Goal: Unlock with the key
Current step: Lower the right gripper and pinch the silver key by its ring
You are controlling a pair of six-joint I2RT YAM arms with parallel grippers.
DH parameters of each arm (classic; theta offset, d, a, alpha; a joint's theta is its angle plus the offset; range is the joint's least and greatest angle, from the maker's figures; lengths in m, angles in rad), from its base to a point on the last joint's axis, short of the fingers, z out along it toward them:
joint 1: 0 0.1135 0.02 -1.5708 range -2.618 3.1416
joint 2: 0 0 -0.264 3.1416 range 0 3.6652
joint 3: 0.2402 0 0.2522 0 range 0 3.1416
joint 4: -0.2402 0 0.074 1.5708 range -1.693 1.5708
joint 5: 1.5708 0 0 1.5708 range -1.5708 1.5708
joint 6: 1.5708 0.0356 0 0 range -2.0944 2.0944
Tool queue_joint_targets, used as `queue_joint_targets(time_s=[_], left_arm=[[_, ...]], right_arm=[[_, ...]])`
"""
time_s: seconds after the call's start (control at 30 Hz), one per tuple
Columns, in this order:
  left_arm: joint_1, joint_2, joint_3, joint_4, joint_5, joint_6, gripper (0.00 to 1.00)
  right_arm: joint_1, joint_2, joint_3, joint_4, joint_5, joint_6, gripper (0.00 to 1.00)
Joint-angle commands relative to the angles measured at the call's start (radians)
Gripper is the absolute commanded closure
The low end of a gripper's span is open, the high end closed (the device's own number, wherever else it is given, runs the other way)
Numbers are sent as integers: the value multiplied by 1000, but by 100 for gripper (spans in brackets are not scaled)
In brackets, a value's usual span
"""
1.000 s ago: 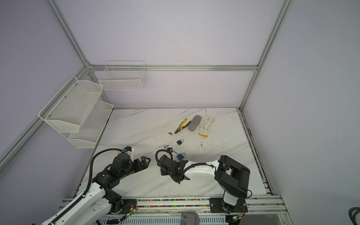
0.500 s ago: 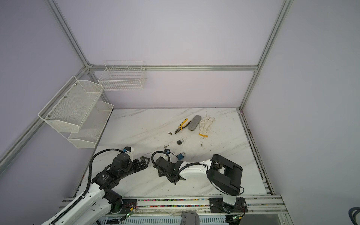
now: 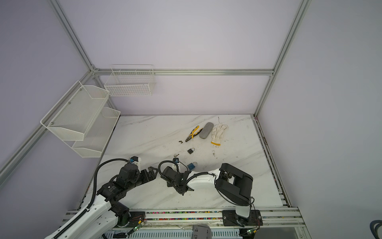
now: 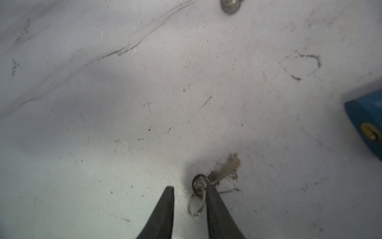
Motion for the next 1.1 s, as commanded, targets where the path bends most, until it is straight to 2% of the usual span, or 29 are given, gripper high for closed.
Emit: queue_joint_targets(time_s=[0.0,0.2,0.9,0.97,1.07], left_arm=[[-4,-8,47,8,-9,12,0],[-3,-5,49,8,-7,10,0],[-4,12,65,16,23,12,0],[-3,12,66,16,23,11,0],[-3,10,71,18,24,9,0]], right_arm=[[9,20,25,-35,34,4,70],[14,44,57,-90,69,3,70],[37,46,64,-147,63,30,69],[37,37,70,-161,76,34,64],[37,5,72,-179,91,40,61]])
